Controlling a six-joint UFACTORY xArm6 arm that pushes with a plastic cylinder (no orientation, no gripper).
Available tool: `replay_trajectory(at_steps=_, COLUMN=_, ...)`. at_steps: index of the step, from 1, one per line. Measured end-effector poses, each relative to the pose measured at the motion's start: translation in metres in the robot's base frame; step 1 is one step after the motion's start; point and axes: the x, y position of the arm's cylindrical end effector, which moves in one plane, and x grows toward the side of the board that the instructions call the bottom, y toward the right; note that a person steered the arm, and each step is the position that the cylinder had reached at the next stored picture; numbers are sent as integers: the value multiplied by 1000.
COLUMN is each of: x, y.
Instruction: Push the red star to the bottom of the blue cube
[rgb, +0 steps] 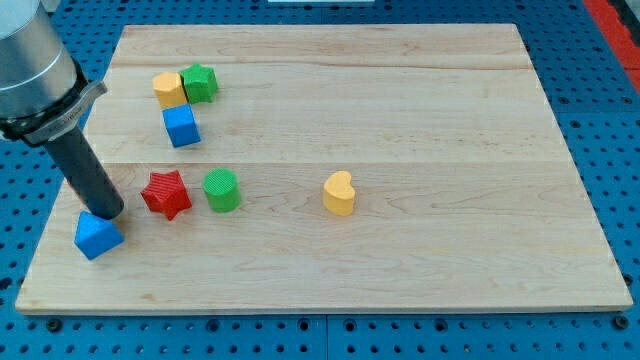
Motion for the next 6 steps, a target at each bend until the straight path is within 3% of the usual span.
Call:
replay_trajectory(at_steps=3, x=8, y=58)
replay_trajectory(at_steps=4, x=-9, y=70)
replay_trajectory(at_steps=5, x=-34, y=70)
replay_trajectory(at_steps=6, x=-28, y=45)
